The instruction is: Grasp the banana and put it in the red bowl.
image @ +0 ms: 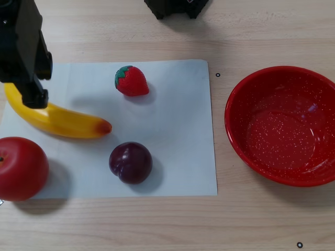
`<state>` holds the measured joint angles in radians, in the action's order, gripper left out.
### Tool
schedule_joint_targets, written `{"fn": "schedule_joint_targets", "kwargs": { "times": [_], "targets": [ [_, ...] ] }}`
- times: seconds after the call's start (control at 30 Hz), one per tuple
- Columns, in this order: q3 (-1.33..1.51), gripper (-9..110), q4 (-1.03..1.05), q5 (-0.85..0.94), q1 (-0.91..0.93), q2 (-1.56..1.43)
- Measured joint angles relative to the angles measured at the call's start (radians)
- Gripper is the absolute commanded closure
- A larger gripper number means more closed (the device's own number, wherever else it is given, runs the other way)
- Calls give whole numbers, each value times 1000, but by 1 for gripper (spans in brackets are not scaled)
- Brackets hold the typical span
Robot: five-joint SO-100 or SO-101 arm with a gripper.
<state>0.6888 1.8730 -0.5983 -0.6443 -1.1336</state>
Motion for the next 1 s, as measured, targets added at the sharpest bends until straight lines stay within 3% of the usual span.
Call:
{"fn": "schedule_joint_targets", "kwargs": {
  "times": [0.3, 1.0],
  "targets": [
    [0, 65, 0, -8, -26, 51],
    [-89, 63, -94, -6, -23, 190]
  ]
}}
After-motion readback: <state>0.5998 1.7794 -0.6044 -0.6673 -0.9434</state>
